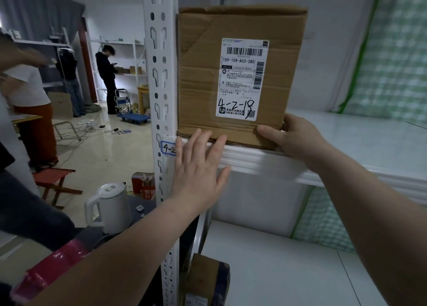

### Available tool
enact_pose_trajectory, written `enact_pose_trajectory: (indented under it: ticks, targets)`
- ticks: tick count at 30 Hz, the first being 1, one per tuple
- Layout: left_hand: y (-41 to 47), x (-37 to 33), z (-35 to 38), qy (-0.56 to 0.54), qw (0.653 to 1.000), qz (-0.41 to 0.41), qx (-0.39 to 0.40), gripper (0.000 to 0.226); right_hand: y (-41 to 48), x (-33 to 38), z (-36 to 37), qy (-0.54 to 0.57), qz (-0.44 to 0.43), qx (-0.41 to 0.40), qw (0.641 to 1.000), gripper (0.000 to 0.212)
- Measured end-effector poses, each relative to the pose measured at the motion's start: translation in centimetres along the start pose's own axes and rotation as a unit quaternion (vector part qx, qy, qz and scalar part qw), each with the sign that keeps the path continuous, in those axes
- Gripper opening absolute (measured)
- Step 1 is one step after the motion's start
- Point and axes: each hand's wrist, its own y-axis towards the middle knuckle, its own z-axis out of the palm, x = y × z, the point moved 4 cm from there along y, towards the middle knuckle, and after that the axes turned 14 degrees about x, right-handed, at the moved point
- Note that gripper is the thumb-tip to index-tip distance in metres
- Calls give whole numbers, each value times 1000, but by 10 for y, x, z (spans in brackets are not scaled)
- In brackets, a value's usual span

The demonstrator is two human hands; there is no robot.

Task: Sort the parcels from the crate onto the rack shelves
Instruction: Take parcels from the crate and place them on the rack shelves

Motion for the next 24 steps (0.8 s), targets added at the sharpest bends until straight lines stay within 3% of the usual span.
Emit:
enact_pose_trajectory:
  ticks: [6,15,20,24]
  targets:
    - [0,-1,1,-5,1000,-8,12,61,-10,2,3,-102,42,-39,993,42]
    - [0,-2,-1,-37,998,-27,32,63,-28,7,10,-130,60,-34,989,38]
    - [-16,-6,-12,-57,995,-63,61,68,-50,8,12,-124,80,-14,989,73]
    - [-42,-18,-33,-57,994,-70,65,67,-83,12,10,-100,63,-70,991,68]
